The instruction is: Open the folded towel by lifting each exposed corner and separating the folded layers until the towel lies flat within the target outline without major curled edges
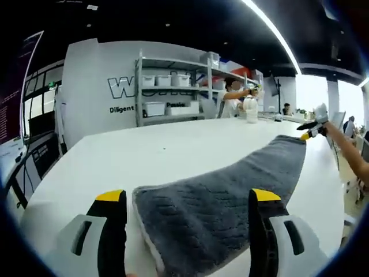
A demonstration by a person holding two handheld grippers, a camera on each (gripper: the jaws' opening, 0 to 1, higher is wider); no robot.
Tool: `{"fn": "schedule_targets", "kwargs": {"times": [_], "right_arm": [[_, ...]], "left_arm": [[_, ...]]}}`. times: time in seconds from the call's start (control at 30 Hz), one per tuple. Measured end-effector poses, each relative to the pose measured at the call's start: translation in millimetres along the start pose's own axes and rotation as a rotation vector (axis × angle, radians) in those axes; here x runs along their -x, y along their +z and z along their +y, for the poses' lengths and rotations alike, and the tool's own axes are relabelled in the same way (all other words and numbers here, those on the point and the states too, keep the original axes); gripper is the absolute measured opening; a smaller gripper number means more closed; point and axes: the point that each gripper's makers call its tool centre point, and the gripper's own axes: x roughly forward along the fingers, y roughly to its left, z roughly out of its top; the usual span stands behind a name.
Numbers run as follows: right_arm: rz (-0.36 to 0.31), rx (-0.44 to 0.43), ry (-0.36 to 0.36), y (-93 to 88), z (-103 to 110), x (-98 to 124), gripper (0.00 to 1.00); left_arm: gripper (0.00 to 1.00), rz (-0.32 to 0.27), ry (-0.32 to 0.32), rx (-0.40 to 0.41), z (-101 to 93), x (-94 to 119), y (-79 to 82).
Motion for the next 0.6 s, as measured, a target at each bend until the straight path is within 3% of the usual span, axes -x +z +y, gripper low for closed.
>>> {"fn": "schedule_targets", "kwargs": {"times": [0.2,0.33,0.6], "right_arm": [[0.006,0.019,0.012,6.1,2,-16,0.54],[0.005,0.013,0.004,4.1,-2,-31,0.39],[0.068,-0.001,0.073,-13.9,13,-53,0.32]], "left_arm": [[0.63,0.027,0.009,0.022,9.4,-4,-8.7],[0.56,0.061,0.035,0.013,16.1,-9,-17.4],[0.44,0.150,0.047,-0.034,11.8,-24,-34.9]]}}
